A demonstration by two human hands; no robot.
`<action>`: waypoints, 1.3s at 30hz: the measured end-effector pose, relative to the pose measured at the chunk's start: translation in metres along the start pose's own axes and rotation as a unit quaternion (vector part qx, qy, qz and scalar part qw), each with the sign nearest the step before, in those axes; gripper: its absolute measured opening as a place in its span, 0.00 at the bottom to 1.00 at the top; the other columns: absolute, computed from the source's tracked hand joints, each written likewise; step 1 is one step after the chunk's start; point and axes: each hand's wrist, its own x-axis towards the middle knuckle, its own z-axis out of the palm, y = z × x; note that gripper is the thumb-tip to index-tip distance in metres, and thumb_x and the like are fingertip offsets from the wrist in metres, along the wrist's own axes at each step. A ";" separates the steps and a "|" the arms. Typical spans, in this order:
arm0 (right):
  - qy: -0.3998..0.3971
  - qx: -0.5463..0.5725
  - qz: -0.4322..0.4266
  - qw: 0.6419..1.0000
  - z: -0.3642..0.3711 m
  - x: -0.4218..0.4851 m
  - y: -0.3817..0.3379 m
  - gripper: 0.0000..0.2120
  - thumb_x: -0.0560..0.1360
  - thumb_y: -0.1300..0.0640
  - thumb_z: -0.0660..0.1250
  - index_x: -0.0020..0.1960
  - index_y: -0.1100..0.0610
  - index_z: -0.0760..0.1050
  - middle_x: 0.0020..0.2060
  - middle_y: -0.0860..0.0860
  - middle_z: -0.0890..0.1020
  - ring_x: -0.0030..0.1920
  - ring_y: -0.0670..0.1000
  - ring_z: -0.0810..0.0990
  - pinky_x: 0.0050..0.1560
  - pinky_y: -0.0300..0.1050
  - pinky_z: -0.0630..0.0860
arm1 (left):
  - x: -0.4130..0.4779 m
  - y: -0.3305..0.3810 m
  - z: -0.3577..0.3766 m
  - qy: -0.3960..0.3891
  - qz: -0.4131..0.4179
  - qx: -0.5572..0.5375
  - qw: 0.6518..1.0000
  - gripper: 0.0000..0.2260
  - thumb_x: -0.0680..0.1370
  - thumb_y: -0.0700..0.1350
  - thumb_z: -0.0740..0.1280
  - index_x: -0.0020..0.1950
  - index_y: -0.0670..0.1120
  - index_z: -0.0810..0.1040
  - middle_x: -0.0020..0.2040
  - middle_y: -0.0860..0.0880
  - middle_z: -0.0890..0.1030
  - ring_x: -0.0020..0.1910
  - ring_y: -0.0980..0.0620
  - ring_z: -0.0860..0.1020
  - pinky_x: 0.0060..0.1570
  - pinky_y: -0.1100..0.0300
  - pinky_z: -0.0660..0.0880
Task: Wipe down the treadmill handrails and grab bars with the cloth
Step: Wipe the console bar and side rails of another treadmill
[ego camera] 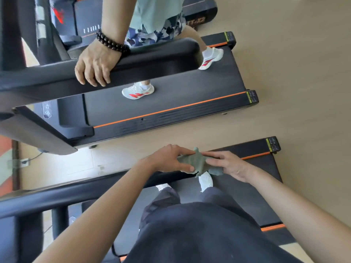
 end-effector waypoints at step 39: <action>0.127 -0.535 -0.421 0.722 0.087 0.000 0.017 0.21 0.71 0.66 0.76 0.63 0.57 0.81 0.67 0.53 0.79 0.69 0.54 0.74 0.71 0.52 0.70 | -0.092 -0.040 0.165 0.681 -0.038 0.114 0.723 0.08 0.77 0.45 0.74 0.55 0.46 0.85 0.61 0.46 0.82 0.58 0.42 0.79 0.55 0.50 0.78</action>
